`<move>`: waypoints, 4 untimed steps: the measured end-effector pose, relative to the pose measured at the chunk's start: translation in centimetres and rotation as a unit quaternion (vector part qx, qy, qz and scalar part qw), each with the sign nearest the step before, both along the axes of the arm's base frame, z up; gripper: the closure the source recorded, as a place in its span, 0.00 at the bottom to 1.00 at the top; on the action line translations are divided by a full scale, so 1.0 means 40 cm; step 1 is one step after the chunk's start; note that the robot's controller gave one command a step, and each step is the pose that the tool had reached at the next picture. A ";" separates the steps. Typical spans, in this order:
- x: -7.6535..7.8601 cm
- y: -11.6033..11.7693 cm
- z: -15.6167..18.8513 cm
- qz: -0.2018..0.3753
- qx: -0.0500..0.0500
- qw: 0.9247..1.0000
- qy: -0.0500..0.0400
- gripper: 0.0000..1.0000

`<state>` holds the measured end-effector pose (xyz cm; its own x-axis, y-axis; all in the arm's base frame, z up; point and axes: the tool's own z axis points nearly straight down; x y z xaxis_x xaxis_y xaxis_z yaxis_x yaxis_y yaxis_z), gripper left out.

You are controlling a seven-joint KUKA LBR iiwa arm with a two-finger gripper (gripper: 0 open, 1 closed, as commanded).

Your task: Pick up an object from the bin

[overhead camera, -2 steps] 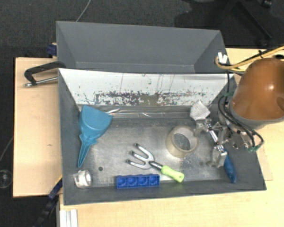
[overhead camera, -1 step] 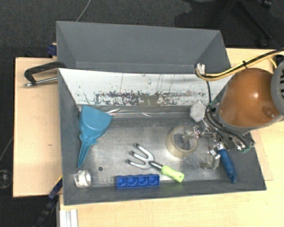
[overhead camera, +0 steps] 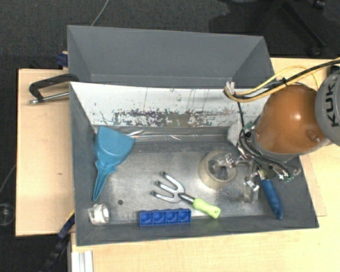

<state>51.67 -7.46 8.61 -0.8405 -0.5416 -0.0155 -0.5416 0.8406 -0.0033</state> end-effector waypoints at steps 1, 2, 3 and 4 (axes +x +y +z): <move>-0.035 0.065 -0.039 -0.213 0.003 0.977 -0.001 1.00; -0.035 0.065 -0.039 -0.213 0.003 0.977 -0.001 1.00; -0.008 0.054 -0.040 -0.173 0.002 0.985 -0.001 1.00; 0.021 0.088 -0.036 -0.145 0.002 0.989 -0.005 1.00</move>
Offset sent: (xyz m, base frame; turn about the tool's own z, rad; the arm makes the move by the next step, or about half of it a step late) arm 0.0000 0.0000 0.0000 0.0000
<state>52.53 -3.94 7.18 -0.9605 -0.2771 -0.0253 -0.2771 0.9608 -0.0036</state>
